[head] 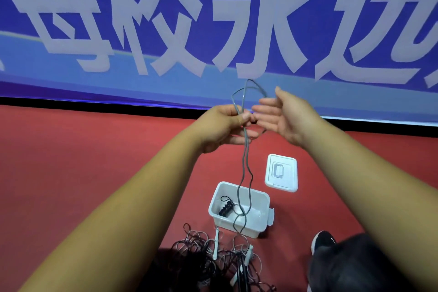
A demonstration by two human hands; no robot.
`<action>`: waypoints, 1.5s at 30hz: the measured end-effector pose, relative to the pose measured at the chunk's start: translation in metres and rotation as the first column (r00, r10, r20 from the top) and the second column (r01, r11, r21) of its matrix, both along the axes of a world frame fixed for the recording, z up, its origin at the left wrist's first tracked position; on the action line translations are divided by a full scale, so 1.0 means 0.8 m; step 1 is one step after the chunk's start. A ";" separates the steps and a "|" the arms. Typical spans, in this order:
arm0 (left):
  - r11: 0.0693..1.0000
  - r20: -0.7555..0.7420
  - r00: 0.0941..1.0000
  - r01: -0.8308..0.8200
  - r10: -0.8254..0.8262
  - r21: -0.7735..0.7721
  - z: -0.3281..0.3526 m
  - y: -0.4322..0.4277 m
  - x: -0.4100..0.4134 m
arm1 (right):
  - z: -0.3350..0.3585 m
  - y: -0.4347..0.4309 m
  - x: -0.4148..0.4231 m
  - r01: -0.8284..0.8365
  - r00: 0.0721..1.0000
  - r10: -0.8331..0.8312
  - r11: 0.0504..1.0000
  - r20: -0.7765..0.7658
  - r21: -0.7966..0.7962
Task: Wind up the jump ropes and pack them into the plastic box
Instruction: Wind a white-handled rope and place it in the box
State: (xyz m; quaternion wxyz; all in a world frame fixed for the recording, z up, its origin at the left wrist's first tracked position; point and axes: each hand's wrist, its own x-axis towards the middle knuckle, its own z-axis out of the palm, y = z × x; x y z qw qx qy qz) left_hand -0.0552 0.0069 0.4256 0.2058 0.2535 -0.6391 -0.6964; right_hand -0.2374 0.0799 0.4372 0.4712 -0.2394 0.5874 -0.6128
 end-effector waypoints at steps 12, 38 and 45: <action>0.888 -0.118 0.922 -0.312 0.369 0.339 0.021 -0.057 -0.030 | -0.138 0.057 0.048 -0.283 0.901 0.296 0.955 -0.319 0.087; 0.979 0.109 0.973 0.202 -0.202 0.010 -0.121 -0.011 0.011 | -0.032 -0.023 -0.011 0.247 0.917 -0.223 0.968 0.331 -0.034; 0.988 0.041 0.996 0.073 -0.079 0.135 -0.100 -0.014 -0.006 | -0.088 -0.017 -0.024 0.162 0.928 -0.178 0.984 0.327 0.075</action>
